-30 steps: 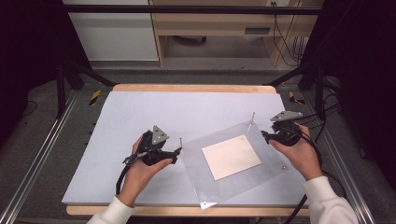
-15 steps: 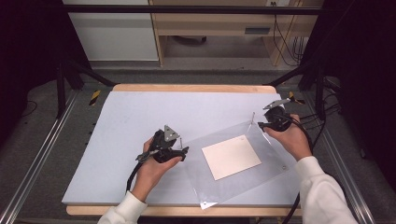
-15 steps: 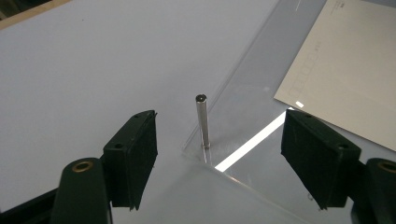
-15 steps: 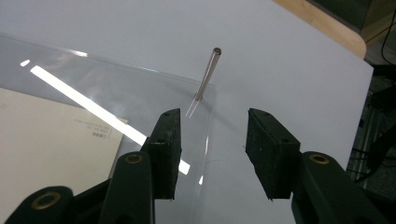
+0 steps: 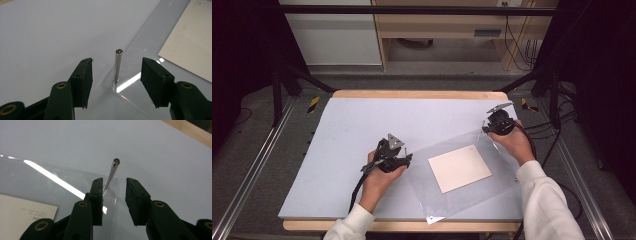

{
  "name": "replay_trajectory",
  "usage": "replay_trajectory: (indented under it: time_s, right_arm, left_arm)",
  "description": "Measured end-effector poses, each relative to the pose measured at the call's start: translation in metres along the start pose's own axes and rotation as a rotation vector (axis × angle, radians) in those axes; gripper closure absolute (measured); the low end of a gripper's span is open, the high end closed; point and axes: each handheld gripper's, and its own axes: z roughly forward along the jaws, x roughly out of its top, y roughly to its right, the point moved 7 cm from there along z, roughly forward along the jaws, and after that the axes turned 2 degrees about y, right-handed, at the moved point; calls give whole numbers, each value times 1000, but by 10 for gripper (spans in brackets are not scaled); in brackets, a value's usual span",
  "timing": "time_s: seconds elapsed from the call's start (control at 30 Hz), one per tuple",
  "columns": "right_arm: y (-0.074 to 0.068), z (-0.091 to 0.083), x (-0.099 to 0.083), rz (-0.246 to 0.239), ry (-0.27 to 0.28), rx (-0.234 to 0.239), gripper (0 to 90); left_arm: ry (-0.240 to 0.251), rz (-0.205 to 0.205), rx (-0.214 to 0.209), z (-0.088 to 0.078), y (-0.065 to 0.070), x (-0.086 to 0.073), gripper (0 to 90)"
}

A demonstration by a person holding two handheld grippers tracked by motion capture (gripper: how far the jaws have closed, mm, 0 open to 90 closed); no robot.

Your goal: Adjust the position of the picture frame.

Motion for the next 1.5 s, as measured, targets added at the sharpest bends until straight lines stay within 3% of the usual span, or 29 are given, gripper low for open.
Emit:
replay_trajectory:
  time_s: [0.17,0.63,0.93,1.27,1.5]
  right_arm:
    - [3,9,0,27,4,13,683]
    - [-1,26,4,25,-35,6,741]
    - [-2,33,4,18,-40,15,767]
    - [-4,39,7,11,-45,9,828]
    - [-4,39,6,24,-41,20,839]
  left_arm:
    - [-12,-20,-6,4,0,-2,445]
    - [-43,-45,-12,12,3,-10,546]
    - [-31,-64,-10,17,4,-10,635]
    - [-11,-76,-23,25,1,-9,825]
    - [-9,-77,-15,26,1,-9,838]
